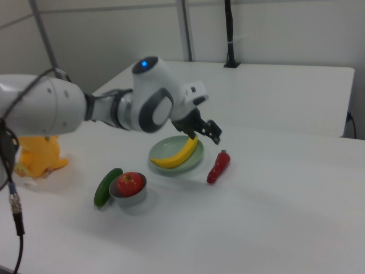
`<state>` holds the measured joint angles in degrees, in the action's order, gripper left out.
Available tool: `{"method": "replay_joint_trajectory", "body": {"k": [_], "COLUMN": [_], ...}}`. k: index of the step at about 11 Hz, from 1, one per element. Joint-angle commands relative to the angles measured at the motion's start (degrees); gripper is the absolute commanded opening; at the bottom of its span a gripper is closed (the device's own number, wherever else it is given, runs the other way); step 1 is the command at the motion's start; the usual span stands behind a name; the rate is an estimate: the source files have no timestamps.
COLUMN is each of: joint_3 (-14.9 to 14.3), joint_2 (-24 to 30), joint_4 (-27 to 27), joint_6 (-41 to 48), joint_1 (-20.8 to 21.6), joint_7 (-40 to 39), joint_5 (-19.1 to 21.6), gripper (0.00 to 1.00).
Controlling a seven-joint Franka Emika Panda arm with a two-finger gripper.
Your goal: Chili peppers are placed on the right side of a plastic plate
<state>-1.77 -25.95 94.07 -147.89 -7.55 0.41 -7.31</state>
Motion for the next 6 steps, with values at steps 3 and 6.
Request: {"method": "replay_joint_trajectory", "body": {"k": [3,6], "joint_3": [-0.5,-0.6], "joint_2": [17.6,26.2], "joint_4": [0.8,-0.7], "joint_6": [26.8,43.3], "joint_1": [3.6,4.1], "joint_7": [8.4,15.6], "joint_5": [3.5,12.2], "gripper": [1.0,1.0]}}
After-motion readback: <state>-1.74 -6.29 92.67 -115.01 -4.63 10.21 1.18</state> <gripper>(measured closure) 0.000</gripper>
